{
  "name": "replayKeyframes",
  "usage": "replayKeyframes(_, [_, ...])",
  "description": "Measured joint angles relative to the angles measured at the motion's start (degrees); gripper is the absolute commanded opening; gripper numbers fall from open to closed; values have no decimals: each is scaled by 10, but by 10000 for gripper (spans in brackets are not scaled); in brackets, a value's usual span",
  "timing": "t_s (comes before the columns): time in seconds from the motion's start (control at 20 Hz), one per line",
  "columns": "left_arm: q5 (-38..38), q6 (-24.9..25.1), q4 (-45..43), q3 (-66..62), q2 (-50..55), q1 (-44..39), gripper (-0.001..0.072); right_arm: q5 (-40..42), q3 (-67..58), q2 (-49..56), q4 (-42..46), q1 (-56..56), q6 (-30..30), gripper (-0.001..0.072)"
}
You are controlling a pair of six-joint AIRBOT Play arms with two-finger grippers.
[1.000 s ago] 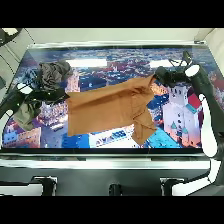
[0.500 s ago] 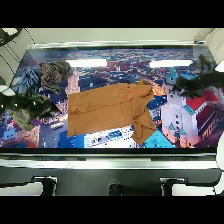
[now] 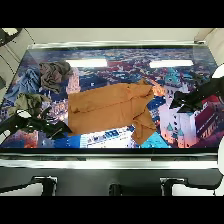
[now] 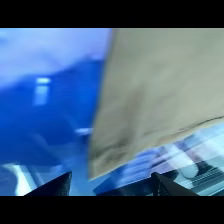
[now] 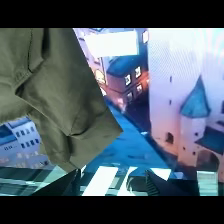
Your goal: Fold the shirts.
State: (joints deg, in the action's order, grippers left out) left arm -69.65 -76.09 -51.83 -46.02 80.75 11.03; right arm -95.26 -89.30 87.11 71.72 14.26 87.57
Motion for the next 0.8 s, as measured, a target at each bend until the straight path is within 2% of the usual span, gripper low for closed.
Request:
replayKeyframes(0.05, [19,-3,2,3,0,-9,434,3,6,0,2,-1,-4,509])
replayKeyframes(0.1, [35,-10,4,6,0,-17,431,10,14,-1,2,-2,-10,510])
replayKeyframes(0.15, [53,-15,7,7,-2,-26,305,14,23,-1,2,-3,-16,527])
replayKeyframes(0.2, [74,-20,7,9,-2,-35,152,19,36,-1,3,-3,-21,602])
replayKeyframes(0.25, [89,-25,5,11,0,-42,32,31,49,-2,3,-2,-27,610])
replayKeyframes(0.6, [124,-36,7,12,-1,-65,30,132,194,2,-60,-3,-72,610])
replayKeyframes(0.8, [122,-38,5,12,-2,-67,30,188,248,23,-127,-3,-103,607])
